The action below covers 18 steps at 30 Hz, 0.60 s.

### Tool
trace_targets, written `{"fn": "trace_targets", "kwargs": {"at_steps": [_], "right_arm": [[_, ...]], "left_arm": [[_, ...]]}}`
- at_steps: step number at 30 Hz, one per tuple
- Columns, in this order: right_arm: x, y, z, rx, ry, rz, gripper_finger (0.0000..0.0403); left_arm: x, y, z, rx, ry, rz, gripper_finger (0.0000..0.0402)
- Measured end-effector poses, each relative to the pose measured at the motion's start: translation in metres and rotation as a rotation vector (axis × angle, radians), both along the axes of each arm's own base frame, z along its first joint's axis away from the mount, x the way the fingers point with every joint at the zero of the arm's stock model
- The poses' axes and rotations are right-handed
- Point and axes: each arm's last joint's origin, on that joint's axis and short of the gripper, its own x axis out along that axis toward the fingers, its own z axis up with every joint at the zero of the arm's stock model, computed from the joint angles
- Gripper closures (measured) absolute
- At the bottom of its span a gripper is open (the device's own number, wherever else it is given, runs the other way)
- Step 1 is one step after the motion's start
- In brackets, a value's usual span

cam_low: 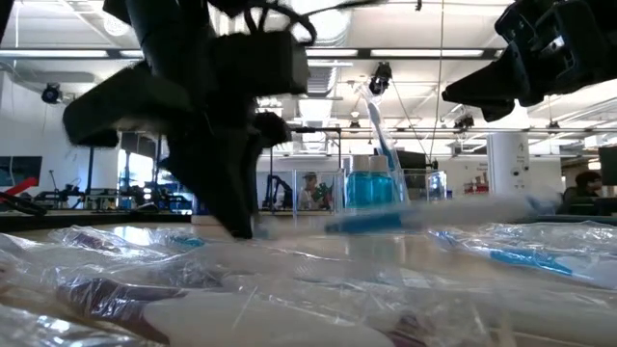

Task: Pick & Place toothbrushing station
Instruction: Put the blue toothbrush into the transparent organizer

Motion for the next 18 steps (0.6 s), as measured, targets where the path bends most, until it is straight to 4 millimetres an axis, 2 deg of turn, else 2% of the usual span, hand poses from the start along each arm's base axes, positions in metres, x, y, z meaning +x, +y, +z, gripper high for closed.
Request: {"fn": "trace_targets", "kwargs": {"at_steps": [7, 11, 15, 18], "right_arm": [[0.002, 0.005, 0.01, 0.072, -0.101, 0.163, 0.0324], [0.005, 0.007, 0.022, 0.049, -0.135, 0.153, 0.0312], [0.015, 0.01, 0.036, 0.038, -0.149, 0.164, 0.028], [0.027, 0.014, 0.053, 0.064, -0.104, 0.167, 0.0245]], "left_arm": [[-0.028, 0.008, 0.049, 0.22, -0.078, 0.074, 0.039], [-0.043, 0.012, 0.083, 0.333, -0.151, 0.097, 0.0394], [-0.051, 0.016, 0.107, 0.45, -0.16, 0.12, 0.0395], [-0.053, 0.019, 0.115, 0.563, -0.119, 0.108, 0.0394]]}}
